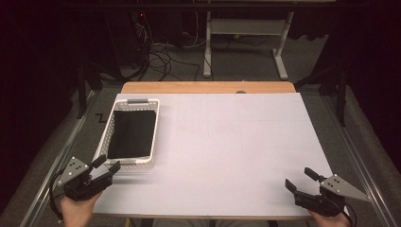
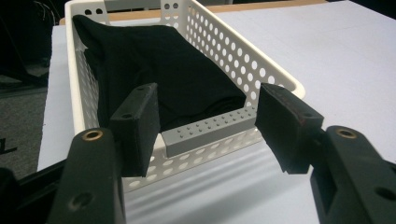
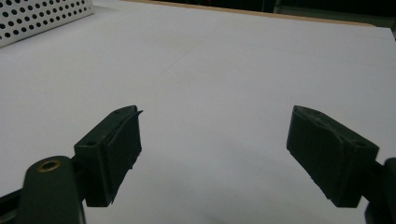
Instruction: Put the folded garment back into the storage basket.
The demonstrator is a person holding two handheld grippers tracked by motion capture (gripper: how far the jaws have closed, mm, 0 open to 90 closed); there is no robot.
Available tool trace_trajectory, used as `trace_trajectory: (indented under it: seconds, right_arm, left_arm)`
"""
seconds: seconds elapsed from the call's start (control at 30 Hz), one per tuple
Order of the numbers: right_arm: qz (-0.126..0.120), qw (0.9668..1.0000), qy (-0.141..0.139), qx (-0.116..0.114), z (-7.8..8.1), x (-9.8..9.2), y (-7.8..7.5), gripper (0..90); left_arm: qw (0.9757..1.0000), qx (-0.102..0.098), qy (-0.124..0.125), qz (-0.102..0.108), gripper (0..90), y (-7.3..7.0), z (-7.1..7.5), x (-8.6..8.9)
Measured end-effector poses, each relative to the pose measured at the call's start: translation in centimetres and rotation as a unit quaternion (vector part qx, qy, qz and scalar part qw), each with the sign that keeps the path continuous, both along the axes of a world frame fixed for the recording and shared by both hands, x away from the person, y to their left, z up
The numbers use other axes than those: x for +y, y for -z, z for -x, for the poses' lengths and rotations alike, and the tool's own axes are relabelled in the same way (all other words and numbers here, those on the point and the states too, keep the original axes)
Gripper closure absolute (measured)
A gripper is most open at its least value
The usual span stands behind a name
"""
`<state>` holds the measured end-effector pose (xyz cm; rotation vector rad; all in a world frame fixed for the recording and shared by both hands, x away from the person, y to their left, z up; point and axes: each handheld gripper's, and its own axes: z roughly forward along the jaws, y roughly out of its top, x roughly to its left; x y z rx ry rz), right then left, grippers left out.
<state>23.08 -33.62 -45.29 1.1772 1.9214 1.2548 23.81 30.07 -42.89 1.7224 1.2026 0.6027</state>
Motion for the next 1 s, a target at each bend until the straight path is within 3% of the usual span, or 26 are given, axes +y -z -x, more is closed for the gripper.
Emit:
trace_trajectory:
  seconds: [0.5, 1.0]
  right_arm:
    - [0.000, 1.0000, 0.000, -0.001, 0.0, 0.0, 0.0, 18.4]
    - [0.000, 1.0000, 0.000, -0.001, 0.0, 0.0, 0.0, 18.4]
  left_arm:
    - [1.0000, 0.009, -0.003, 0.002, 37.5, 1.2, 0.0, -0.2]
    - [1.0000, 0.005, -0.006, -0.002, 37.4, 1.7, 0.6, -0.2]
